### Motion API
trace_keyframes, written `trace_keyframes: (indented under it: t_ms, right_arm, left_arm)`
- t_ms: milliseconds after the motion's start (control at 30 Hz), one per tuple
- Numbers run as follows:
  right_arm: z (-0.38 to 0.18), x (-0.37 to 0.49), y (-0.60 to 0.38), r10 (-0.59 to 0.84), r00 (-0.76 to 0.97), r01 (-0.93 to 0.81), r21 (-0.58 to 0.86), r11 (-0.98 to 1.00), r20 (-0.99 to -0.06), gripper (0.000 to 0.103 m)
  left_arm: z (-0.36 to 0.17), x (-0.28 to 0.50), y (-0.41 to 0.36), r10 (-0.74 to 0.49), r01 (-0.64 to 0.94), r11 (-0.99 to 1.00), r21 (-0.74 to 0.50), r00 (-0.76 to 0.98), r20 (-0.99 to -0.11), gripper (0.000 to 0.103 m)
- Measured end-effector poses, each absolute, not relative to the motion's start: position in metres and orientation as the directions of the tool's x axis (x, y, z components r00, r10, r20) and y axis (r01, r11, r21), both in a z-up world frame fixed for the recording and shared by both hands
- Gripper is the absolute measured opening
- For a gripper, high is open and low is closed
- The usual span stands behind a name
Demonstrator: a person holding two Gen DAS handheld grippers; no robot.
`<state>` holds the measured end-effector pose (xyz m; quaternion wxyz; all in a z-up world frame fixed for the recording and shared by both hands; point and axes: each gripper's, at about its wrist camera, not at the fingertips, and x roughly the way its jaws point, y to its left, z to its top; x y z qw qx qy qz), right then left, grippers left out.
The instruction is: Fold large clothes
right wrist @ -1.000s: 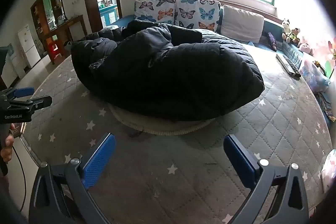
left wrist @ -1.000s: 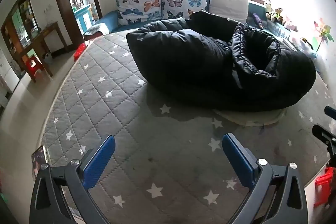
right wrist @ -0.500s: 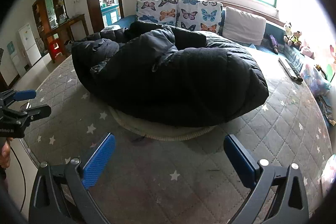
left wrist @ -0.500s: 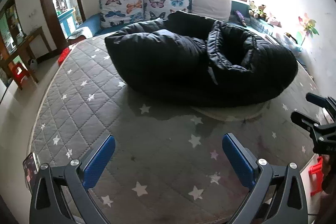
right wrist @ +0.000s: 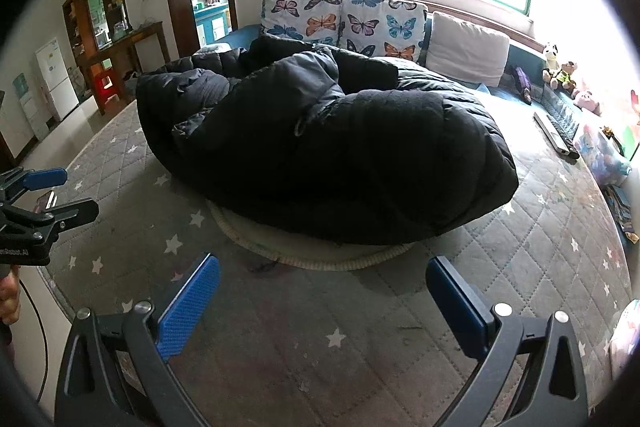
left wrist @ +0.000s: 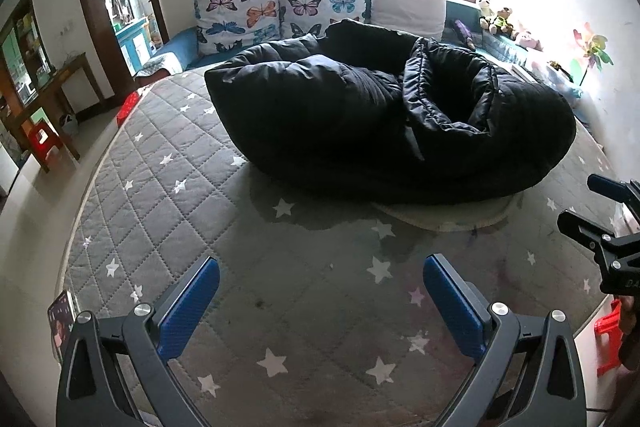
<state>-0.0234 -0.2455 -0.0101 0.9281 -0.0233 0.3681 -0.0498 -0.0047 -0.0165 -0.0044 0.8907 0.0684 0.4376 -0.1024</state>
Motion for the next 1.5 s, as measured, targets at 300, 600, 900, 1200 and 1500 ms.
trace_keyframes:
  t_ms: [300,600,900,1200,1500]
  right_arm:
    - [-0.0084,-0.0232,-0.2432,-0.107,0.727,0.068,-0.084,0.994,-0.678,0.103]
    - [-0.0066,-0.0230,-0.2425,-0.106,0.731,0.064,-0.087,0.994,-0.674,0.103]
    - [-0.0051,-0.0230,-0.2428,-0.107,0.734,0.065,-0.087,0.994,-0.671,0.103]
    - [-0.0046,-0.0233,-0.2425,-0.105,0.735,0.064,-0.086,0.994,-0.670,0.103]
    - [-0.0030,-0.0216,-0.2425,-0.099,0.737,0.059,-0.082,0.995,-0.668,0.103]
  left_arm:
    - [-0.0047,-0.0042,-0.0186,-0.127,0.254,0.967,0.036,0.596,-0.793,0.103]
    - [-0.0032,-0.0051,-0.0190,-0.124,0.255,0.966,0.042,0.602,-0.789,0.103]
    - [-0.0034,-0.0044,-0.0193,-0.120,0.253,0.966,0.046,0.603,-0.789,0.103]
    - [-0.0045,-0.0029,-0.0175,-0.119,0.247,0.968,0.040,0.595,-0.795,0.103]
    - [-0.0053,-0.0009,-0.0161,-0.117,0.247,0.968,0.042,0.594,-0.796,0.103]
